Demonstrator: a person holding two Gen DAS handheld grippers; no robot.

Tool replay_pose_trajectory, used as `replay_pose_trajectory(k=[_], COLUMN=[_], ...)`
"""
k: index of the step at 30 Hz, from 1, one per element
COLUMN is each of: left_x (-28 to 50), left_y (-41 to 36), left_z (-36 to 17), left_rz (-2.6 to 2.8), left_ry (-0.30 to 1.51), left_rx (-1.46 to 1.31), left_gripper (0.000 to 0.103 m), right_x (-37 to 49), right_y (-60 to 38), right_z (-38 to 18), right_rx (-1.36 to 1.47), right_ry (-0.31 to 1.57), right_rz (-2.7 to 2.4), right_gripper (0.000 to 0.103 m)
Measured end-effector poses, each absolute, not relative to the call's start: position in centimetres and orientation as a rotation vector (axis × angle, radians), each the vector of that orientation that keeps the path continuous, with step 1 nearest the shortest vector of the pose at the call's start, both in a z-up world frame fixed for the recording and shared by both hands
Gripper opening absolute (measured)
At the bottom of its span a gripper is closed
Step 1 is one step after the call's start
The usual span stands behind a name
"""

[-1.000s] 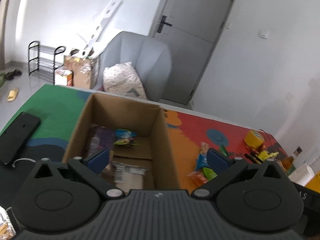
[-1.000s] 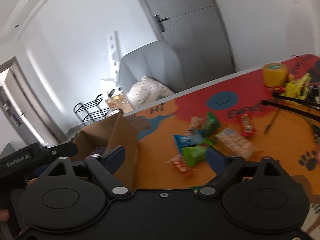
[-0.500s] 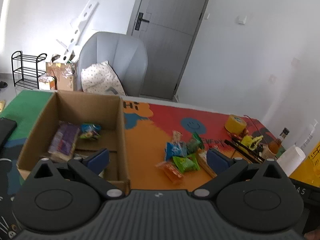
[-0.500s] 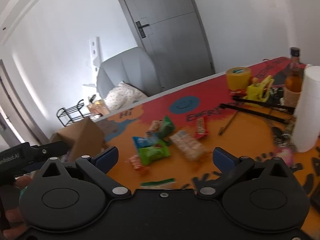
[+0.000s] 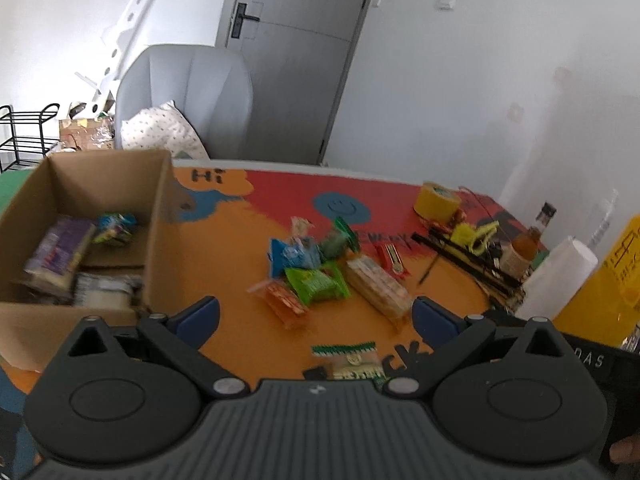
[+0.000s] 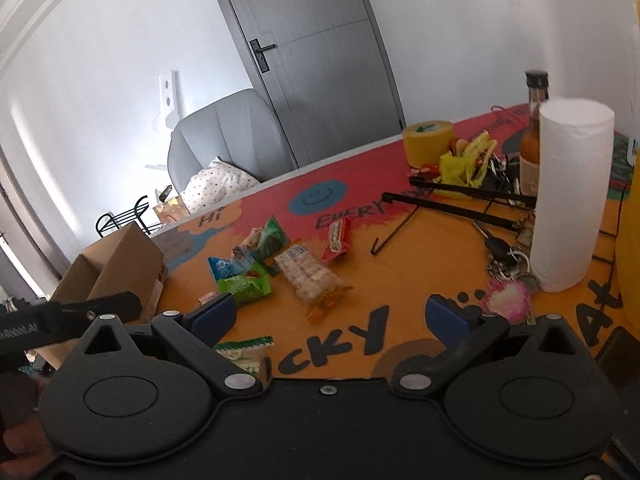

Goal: Organize snacks
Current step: 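Grasp the green-and-white snack packet with the left gripper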

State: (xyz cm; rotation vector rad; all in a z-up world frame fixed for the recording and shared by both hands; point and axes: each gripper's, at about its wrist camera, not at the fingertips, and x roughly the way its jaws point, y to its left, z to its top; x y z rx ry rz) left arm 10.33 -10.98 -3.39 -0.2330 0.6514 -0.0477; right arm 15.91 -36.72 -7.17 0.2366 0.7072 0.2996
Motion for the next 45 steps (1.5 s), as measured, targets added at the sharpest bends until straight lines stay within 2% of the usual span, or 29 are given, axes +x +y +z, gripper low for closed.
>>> replay_pose_trajectory(k=[6,13,20,24,26,28,45], left_x=[11.1,12.3,13.5,13.8,13.9,14.0,14.9], left_y=[-12.8,-14.2,-15.5,-15.7,-15.7,-15.1,-11.8], left_z=[-5.1,-7.5,-9.9,-11.0,-11.1,-10.9,-8.2], left_rz=[-0.062,-0.056,-0.052,-0.041,-0.023,-0.006,0.030], left_ry=[0.684,0.752,0.808,0.814,0.811,0.810,0.735], left_rx=[-0.224,-0.230,-0.214,-0.194,-0.167,-0.187,-0.242], left_gripper=[0.099,0.088,0.086,0.071,0.055,0.047,0.046], right_x=[16.4,17.0,17.7,18.1,18.4,18.7,21.6], right_y=[-37.7,-38.3,-38.3,-37.8,-37.5,-37.1,-34.5], right_z=[-8.4,-9.7,-10.7,-11.3,-11.6,-11.8,-11.3], right_rx=[0.250,0.249,0.257,0.252,0.248,0.245,0.220], right_ry=[0.739,0.767,0.792,0.809,0.817,0.820,0.825], right_rz=[0.318,0.330,0.339,0.352,0.362,0.372,0.405], right_gripper=[0.099,0.098,0.099,0.098,0.098,0.097,0.096])
